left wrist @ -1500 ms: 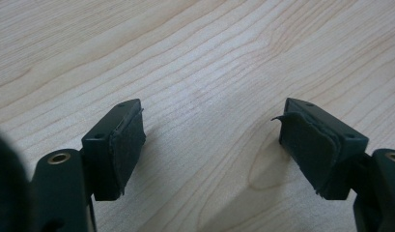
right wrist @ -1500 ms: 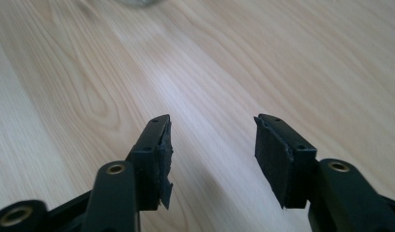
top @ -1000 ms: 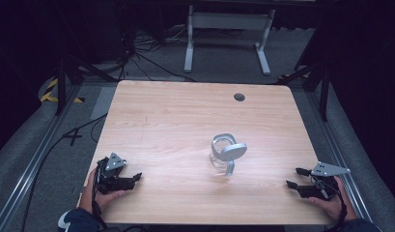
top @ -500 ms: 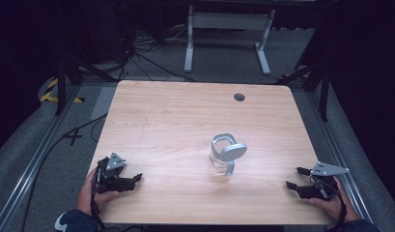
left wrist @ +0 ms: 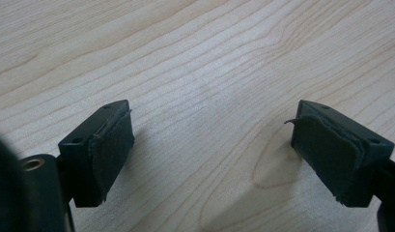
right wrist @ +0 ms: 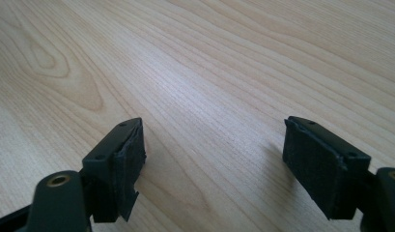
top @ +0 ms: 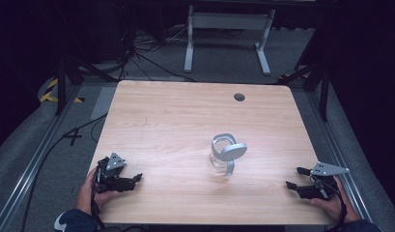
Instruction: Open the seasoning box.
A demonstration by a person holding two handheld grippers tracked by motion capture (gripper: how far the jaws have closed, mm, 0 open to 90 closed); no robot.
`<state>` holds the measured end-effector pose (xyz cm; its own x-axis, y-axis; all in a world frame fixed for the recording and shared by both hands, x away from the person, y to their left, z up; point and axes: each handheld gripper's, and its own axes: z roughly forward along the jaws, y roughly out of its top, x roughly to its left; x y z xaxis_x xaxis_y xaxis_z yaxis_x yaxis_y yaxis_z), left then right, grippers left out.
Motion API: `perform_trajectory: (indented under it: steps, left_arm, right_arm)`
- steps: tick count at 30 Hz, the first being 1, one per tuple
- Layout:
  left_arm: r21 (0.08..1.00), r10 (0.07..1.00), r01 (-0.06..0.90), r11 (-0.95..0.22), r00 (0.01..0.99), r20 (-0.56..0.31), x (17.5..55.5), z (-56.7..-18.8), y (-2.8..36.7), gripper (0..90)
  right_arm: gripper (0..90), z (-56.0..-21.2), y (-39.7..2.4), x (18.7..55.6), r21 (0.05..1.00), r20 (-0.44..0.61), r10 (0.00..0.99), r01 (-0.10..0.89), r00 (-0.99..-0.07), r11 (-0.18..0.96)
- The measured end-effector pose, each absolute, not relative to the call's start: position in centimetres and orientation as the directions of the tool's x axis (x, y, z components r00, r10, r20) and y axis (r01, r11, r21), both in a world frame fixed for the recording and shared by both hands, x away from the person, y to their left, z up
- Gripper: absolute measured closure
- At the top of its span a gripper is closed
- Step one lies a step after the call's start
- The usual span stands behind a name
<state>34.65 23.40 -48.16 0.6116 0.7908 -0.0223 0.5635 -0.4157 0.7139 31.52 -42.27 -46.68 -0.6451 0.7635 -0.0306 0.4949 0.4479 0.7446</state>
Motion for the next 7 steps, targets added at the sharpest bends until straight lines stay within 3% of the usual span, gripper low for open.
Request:
perform_trajectory:
  steps: [7]
  left_arm:
    - [0.714, 0.791, 0.564, -0.416, 0.612, -0.023, 34.65, -48.16, 23.4, 15.2]
  right_arm:
    - [22.7, -46.68, -42.27, 31.52, 0.744, -0.03, 0.764, 0.495, -0.645, 0.448]
